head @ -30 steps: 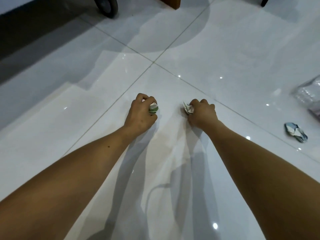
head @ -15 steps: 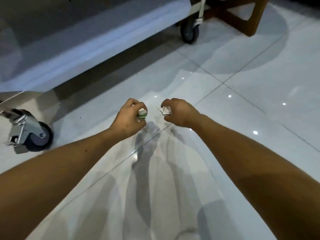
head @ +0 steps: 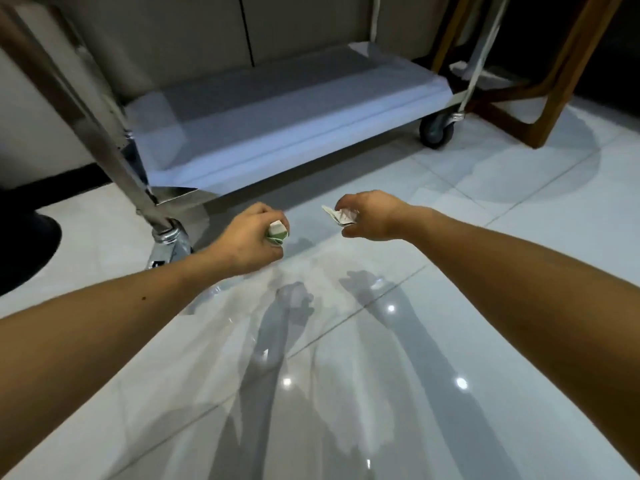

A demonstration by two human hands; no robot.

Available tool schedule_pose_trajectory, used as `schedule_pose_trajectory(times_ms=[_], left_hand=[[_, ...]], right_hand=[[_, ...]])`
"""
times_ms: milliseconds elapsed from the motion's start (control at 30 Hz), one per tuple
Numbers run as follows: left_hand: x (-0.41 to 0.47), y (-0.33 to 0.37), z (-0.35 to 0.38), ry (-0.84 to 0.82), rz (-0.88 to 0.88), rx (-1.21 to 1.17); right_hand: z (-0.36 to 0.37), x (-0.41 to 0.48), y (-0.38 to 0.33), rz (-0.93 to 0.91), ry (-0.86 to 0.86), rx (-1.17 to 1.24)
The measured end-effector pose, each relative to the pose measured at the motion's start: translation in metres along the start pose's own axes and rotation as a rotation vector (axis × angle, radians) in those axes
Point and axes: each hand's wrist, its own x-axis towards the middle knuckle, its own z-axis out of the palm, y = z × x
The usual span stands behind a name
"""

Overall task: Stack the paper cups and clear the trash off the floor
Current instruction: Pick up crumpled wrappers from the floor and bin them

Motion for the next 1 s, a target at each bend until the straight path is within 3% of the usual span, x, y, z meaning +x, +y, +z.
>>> schedule_pose_trajectory(times_ms=[367, 633, 1000], left_hand=[[-0.086, -0.139, -0.144, 0.003, -0.021, 0.111], [-0.120, -0.245, -0.254, 0.141, -0.191, 0.166], [-0.176, -0.404, -0.306, 0.346, -0.374, -0.011]], right_hand=[[0.001, 0.028, -0.219, -0.203, -0.002, -0.040], [0.032, 0.048, -0.339, -0.289, -0.007, 0.037], [0.025, 0.166, -0.512, -0.312, 0.266, 0.102]])
